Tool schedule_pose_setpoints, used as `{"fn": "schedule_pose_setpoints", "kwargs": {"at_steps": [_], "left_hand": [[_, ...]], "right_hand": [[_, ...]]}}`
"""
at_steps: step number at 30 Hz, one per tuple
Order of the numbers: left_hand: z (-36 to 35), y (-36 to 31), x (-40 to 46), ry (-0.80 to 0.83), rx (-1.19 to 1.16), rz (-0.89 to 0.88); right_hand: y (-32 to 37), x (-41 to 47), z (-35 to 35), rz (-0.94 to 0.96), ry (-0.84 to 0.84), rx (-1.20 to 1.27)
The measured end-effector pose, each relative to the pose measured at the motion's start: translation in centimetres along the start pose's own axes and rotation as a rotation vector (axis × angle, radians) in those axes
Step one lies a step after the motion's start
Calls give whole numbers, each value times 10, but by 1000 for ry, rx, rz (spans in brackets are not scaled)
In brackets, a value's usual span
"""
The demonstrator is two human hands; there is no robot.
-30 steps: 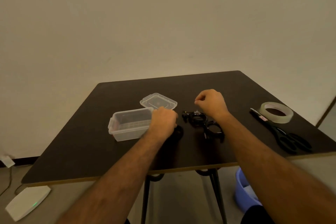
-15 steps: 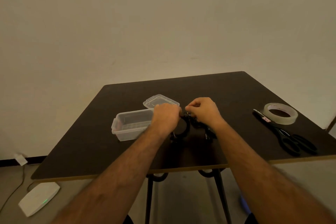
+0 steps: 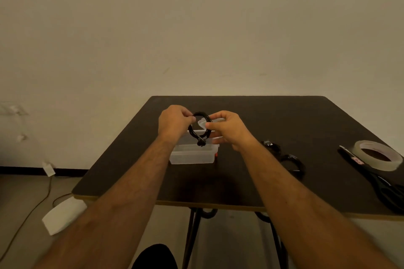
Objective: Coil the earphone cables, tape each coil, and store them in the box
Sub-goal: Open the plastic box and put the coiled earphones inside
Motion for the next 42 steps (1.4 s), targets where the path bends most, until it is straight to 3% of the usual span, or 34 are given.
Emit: {"fn": "schedule_pose_setpoints", "kwargs": {"at_steps": [4, 8, 17, 28, 33, 42], "left_hand": [[6, 45, 5, 9, 1, 127], [-3, 71, 5, 56, 201, 167], [-21, 54, 4, 142, 730, 59], [-26, 49, 2, 188, 771, 69], [-43, 1, 0, 118, 565, -62], [-152, -121, -27, 300, 327, -370]], "right_hand": [[-5, 27, -28, -59, -66, -163], [-13, 46, -46, -87, -97, -453], [-25, 62, -68, -134, -9, -1001], [-14, 54, -76, 11, -21, -1103], [14, 37, -8, 39, -180, -1022], [-28, -30, 192, -293, -373, -1038]]}}
Point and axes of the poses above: each hand's wrist, its own x-axis towards the middle knuckle, its own z-axis out of the back of the hand, y = z × x, the point moved 9 cm from there along x, towards the middle knuckle, and after that the axes turned 4 degrees about y, right-handed, at the moved point
